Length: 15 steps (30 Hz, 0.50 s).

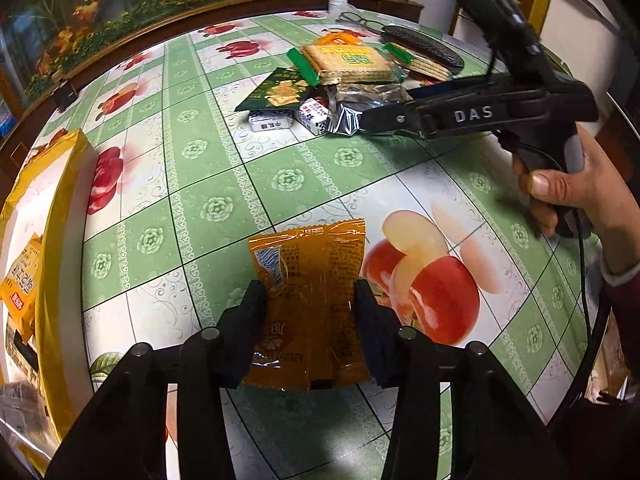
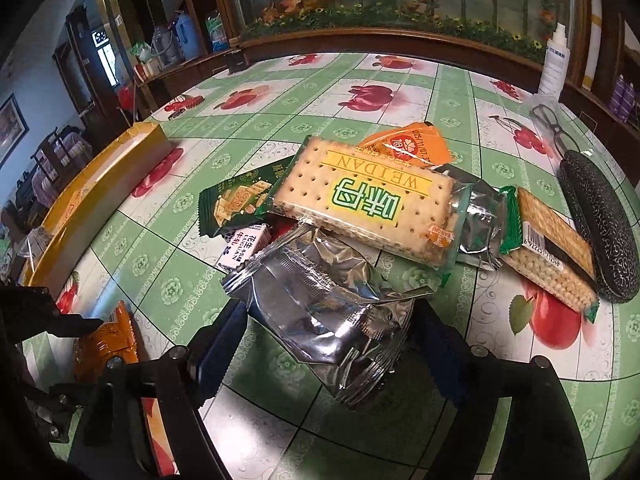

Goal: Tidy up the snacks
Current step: 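Grasp the small orange pouch with the left tool while the right tool grasps the silver foil bag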

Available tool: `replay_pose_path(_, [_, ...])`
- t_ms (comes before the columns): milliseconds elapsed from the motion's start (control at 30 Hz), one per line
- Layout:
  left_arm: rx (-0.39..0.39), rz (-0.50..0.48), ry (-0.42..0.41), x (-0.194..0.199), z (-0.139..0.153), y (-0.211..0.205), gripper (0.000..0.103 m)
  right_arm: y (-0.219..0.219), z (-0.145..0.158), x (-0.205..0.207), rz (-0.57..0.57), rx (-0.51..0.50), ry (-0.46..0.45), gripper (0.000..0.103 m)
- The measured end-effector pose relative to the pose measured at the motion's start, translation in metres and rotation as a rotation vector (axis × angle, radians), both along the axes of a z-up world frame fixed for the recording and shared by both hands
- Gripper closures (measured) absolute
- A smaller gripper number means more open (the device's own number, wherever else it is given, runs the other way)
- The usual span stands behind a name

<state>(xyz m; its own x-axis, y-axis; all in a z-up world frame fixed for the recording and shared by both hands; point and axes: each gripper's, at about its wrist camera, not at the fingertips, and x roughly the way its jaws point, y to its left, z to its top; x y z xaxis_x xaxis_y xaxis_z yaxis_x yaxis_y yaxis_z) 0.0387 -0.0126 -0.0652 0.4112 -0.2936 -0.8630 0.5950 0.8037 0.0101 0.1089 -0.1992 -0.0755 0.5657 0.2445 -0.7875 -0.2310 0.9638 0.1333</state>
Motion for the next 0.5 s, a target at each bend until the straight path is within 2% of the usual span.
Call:
replay_pose_path(167, [-0.022,0.057,0.012,0.003,0.002,0.008,0.064,-0.004,0.004,-0.008,-0.017,0.048,-0.003,0.03])
replay_pose_path(233, [-0.034,0.089,0.014,0.006,0.005,0.013,0.064,-0.004,0.006,-0.013,-0.016,0.064,-0.013,0.035])
replay_pose_path(267, [-0.045,0.106,0.013,0.007,0.007,0.017,0.064,-0.005,0.009,-0.015,-0.019,0.077,-0.023,0.049])
replay_pose_path(300, [-0.054,0.117,0.011,0.009,0.009,0.019,0.064,-0.007,0.012,-0.017,-0.019,0.105,-0.026,0.055])
replay_pose_path(367, [-0.066,0.145,0.0,0.011,0.014,0.025,0.064,-0.009,0.016,-0.019,-0.027,0.131,-0.03,0.055])
replay_pose_path(500, [-0.075,0.167,-0.004,0.012,0.017,0.029,0.064,-0.001,0.012,-0.018,-0.004,0.107,-0.009,0.051])
